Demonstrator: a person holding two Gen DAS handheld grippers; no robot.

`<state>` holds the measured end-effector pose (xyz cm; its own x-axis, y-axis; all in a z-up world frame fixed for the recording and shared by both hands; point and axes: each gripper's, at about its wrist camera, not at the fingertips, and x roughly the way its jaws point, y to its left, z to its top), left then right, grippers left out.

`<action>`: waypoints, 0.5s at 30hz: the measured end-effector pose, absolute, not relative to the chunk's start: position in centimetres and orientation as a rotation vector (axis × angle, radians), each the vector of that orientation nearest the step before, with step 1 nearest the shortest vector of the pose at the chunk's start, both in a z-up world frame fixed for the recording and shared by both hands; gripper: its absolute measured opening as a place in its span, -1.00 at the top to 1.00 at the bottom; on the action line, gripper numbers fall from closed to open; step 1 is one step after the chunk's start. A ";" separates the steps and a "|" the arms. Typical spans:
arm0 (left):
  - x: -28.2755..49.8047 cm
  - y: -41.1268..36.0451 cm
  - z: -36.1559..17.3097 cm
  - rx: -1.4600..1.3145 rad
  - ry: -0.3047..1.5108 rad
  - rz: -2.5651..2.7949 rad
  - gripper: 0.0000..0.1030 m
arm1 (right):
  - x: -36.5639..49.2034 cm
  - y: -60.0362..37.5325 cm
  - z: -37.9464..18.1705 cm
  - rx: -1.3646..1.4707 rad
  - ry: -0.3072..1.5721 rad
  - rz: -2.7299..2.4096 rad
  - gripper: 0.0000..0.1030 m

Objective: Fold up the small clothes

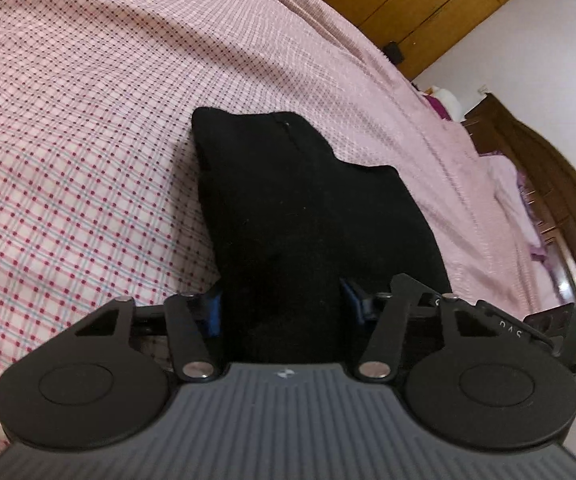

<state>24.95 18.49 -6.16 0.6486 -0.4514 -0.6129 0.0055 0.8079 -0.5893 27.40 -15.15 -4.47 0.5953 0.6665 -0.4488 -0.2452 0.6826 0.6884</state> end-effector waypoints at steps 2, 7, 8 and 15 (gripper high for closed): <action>24.4 18.7 -5.9 -0.608 0.822 -0.290 -0.08 | 27.1 -15.3 -3.8 0.637 0.749 0.572 0.23; 22.7 18.5 -4.8 -0.619 0.806 -0.321 -0.03 | 26.1 -15.9 -1.8 0.666 0.729 0.591 0.26; 21.8 18.0 -4.1 -0.621 0.803 -0.330 -0.02 | 25.7 -16.1 -1.4 0.668 0.727 0.594 0.26; 17.4 13.9 -1.7 -0.624 0.774 -0.425 0.02 | 21.7 -19.1 1.1 0.653 0.712 0.605 0.27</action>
<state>17.42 13.85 -1.66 0.6465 -0.5658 -0.5118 0.1276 0.7416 -0.6586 21.73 -19.09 1.08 0.6092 0.6903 -0.3903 -0.2737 0.6450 0.7135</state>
